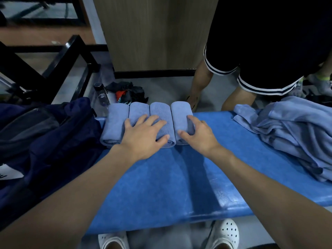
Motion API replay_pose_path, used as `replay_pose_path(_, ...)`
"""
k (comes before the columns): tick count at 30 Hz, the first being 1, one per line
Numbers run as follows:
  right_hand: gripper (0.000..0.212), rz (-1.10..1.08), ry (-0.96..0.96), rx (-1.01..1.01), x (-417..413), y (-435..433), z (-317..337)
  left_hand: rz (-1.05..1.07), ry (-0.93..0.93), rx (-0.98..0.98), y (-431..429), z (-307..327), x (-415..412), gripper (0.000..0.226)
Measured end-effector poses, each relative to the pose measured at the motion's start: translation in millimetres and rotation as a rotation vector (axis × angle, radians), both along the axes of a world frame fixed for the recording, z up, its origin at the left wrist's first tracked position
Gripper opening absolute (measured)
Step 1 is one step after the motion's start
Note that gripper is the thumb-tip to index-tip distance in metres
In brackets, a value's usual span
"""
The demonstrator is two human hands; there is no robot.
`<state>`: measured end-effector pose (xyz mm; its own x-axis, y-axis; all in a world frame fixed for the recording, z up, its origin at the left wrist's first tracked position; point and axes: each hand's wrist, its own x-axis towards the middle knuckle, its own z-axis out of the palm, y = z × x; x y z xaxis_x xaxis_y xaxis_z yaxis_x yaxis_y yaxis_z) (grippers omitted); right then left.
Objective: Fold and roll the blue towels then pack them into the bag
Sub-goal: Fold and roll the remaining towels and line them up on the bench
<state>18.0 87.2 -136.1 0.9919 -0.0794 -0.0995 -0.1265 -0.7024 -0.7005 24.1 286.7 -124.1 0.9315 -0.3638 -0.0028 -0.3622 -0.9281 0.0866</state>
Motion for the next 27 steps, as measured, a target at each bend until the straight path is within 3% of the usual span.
replay_pose_path(10, 0.074, 0.062, 0.041, -0.04, -3.1, -7.9, 0.5, 0.028, 0.039, 0.011, -4.8, 7.7, 0.4, 0.055)
replay_pose_path(14, 0.063, 0.055, 0.009, -0.124, -16.2, -24.4, 9.3, 0.025, -0.024, -0.012, -21.1, 22.6, 2.6, 0.049)
replay_pose_path(22, 0.015, -0.19, -0.257, -0.335, -62.6, -144.0, 47.1, -0.152, -0.117, -0.218, -139.5, 61.0, 1.9, 0.027)
replay_pose_path(27, 0.012, -0.462, -0.331, -0.64, -100.9, -222.8, 72.0, -0.286, -0.07, -0.284, -230.9, 70.8, -13.7, 0.025)
